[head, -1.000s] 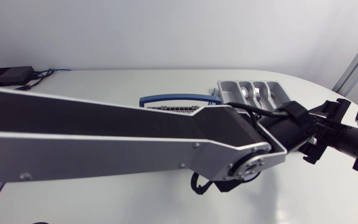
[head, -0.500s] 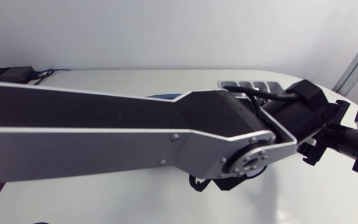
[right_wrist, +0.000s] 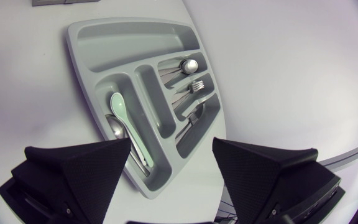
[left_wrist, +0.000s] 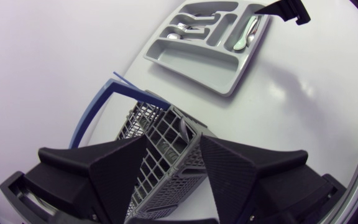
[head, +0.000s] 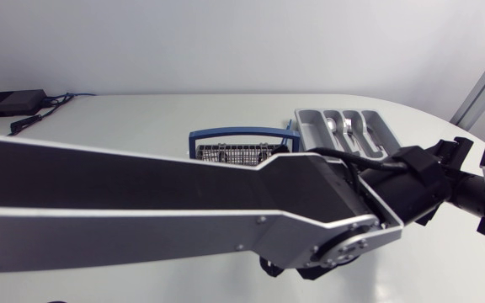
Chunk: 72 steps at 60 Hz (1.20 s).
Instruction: Unload the cutlery basket into the drawer organizer.
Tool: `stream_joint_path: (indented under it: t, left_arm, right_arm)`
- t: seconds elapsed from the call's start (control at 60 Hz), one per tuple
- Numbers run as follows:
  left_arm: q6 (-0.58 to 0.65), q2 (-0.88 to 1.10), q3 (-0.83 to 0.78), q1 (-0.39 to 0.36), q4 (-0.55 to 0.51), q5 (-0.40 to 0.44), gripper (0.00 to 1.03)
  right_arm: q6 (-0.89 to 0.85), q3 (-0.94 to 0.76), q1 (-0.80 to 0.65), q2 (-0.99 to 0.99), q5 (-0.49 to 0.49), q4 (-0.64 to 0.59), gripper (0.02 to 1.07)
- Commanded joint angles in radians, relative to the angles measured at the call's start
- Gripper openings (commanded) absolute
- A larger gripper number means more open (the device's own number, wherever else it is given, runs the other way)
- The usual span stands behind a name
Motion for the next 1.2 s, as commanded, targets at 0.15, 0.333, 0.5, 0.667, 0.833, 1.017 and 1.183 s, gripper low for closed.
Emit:
stream_joint_path:
  t: [0.15,0.333,0.5,0.667,0.833,1.017,1.183]
  left_arm:
    - [-0.050,0.086,0.083,0.010,-0.062,-0.014,0.69]
    - [-0.075,0.097,0.108,0.036,-0.097,-0.014,0.69]
    - [-0.081,0.101,0.119,0.052,-0.099,-0.013,0.68]
    - [-0.082,0.111,0.132,0.061,-0.100,-0.006,0.60]
    - [-0.090,0.132,0.143,0.059,-0.099,0.000,0.59]
    - [-0.098,0.144,0.151,0.056,-0.100,0.003,0.59]
    - [-0.104,0.150,0.157,0.052,-0.100,0.009,0.55]
  right_arm:
    - [-0.024,-0.030,-0.011,-0.005,-0.011,-0.001,0.97]
    - [-0.033,-0.032,-0.009,-0.002,-0.008,-0.001,0.97]
    - [-0.032,-0.032,-0.005,-0.005,0.000,-0.003,0.97]
    - [-0.032,-0.035,-0.002,-0.012,0.001,-0.004,0.97]
    - [-0.033,-0.038,-0.005,-0.014,0.003,-0.004,0.97]
    - [-0.033,-0.038,-0.005,-0.017,0.005,-0.004,0.97]
    - [-0.033,-0.036,-0.002,-0.014,0.005,-0.004,0.97]
